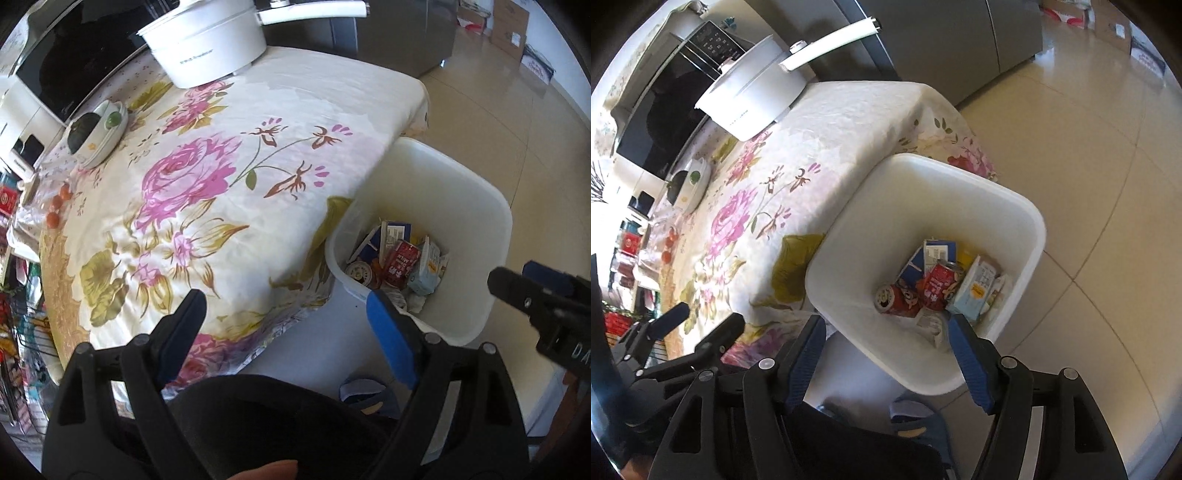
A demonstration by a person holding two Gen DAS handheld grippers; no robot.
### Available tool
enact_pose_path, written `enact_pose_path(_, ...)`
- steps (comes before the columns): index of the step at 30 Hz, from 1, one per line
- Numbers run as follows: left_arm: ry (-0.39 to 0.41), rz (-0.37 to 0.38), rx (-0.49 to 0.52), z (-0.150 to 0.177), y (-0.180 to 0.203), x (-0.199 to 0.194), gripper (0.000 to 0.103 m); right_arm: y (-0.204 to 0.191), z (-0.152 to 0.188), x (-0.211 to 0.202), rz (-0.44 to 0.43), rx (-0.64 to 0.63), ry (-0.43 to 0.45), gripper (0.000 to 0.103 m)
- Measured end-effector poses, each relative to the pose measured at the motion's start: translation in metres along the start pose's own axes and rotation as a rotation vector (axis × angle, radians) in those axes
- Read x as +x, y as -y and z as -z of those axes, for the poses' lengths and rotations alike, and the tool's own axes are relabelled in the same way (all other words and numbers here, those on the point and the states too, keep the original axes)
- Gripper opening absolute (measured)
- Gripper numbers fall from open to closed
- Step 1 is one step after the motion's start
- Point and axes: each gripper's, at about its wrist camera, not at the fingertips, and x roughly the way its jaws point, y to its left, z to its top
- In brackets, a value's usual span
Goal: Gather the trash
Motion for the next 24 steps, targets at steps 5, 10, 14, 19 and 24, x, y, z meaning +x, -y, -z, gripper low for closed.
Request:
enact_pose_path(5, 0.038, 0.019, -0.043, 0.002, -0.005, -0.015, 0.088, -0.01, 0.006, -0.015, 0.031, -0.038, 0.055, 0.071)
enact_pose_path(10, 0.067, 0.043, -0.081, 0.003, -0.013, -0.025, 0.088, -0.022, 0.01, -0.029, 0.036, -0.078, 0.091, 0.073)
enact_pose_path(14, 0.088, 0.05, -0.103, 0.003, -0.02, -0.029, 0.088, -0.028, 0.012, -0.032, 0.028, -0.087, 0.099, 0.075)
enact_pose_path(19, 0.098, 0.055, -0.116, 0.003, -0.026, -0.03, 0.088, -0.029, 0.013, -0.026, 0.033, -0.084, 0.086, 0.075)
enact_pose_path(24, 0.105, 0.059, -0.117, 0.004, -0.026, -0.031, 0.088, -0.031, 0.013, -0.024, 0.04, -0.098, 0.087, 0.075)
